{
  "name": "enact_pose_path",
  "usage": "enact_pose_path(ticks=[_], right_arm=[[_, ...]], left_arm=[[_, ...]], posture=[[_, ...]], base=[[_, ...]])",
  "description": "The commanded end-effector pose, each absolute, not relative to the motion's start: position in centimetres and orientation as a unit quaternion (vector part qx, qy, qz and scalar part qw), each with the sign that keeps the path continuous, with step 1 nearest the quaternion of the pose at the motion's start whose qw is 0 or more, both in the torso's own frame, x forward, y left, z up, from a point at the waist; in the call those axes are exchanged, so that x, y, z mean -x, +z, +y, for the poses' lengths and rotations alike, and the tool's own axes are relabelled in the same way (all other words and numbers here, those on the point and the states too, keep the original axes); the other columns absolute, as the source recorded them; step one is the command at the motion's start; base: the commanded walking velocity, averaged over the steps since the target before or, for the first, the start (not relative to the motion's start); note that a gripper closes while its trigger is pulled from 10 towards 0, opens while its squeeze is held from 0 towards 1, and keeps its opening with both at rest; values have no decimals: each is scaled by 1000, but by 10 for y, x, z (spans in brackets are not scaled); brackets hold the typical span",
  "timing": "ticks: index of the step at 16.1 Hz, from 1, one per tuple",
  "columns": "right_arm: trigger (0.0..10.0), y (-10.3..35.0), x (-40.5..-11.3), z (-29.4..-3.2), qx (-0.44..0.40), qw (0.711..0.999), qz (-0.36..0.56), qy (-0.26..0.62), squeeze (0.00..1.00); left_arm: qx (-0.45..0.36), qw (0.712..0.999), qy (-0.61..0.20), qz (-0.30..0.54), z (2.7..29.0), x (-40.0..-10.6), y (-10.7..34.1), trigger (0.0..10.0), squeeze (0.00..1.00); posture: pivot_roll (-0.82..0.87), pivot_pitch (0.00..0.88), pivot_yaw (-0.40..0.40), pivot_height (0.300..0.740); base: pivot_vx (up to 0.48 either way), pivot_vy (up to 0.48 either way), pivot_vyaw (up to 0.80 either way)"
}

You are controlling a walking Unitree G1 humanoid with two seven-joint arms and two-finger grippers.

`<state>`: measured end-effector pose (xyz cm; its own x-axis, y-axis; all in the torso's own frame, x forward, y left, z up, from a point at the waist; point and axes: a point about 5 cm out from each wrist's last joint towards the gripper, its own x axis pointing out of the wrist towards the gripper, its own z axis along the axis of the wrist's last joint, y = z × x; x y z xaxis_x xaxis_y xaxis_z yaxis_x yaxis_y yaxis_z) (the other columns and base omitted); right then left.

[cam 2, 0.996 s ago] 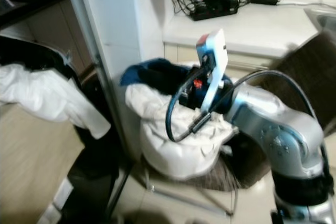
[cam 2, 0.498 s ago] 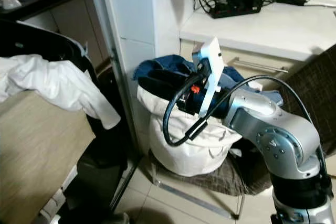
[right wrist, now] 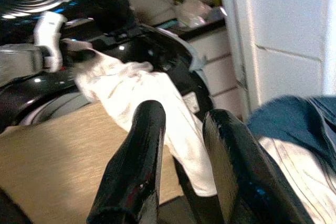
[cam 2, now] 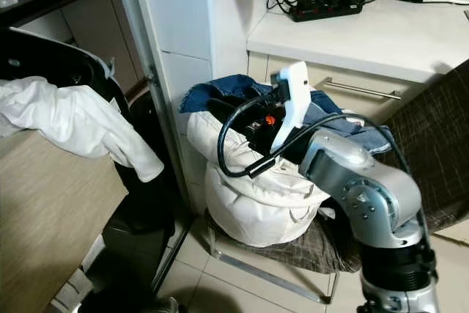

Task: Clothes washing

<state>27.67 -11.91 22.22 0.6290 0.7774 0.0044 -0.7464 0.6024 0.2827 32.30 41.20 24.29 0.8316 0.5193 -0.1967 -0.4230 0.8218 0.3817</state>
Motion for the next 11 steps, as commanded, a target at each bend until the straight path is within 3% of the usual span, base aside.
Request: enact_pose_path(ticks=[1,2,3,4,5,7,8,9,10,11], right_arm=[[10000,219,-280,-121,-130,902,62,406,0],[10000,216,-281,-118,-133,905,67,399,0],[10000,216,-282,-118,-132,906,68,396,0],[10000,215,-283,-118,-112,909,73,394,0],[10000,214,-283,-119,-98,911,77,394,0],[10000,214,-284,-119,-99,911,77,393,0],[10000,214,-284,-118,-99,911,76,393,0],[10000,213,-283,-118,-95,910,78,395,0],[10000,213,-281,-117,-86,908,81,401,0],[10000,213,-280,-117,-85,907,83,405,0]], left_arm=[[-189,937,279,95,417,-321,264,10000,239],[-145,942,297,53,418,-321,273,10000,0],[-127,949,283,55,415,-323,273,10000,0],[-289,918,248,113,411,-326,271,10000,0],[-255,934,212,129,405,-330,266,10000,1000],[-165,960,178,143,398,-334,254,10000,1000],[-156,961,167,158,395,-334,247,10000,1000],[-197,948,138,210,394,-332,233,10000,1000],[-291,910,106,276,396,-326,221,10000,1000],[-297,895,71,324,395,-322,213,10000,1000]], posture=[[-54,0,53,740],[-53,0,52,740],[-53,0,52,740],[-53,0,50,740],[-53,0,47,740],[-53,0,47,740],[-56,0,50,740],[-56,0,50,740],[-61,0,49,740],[-61,0,48,740]], base=[[0,0,0],[0,0,0],[0,0,0],[0,0,0],[0,0,0],[0,0,0],[0,0,0],[0,0,0],[0,0,0],[0,0,0]])
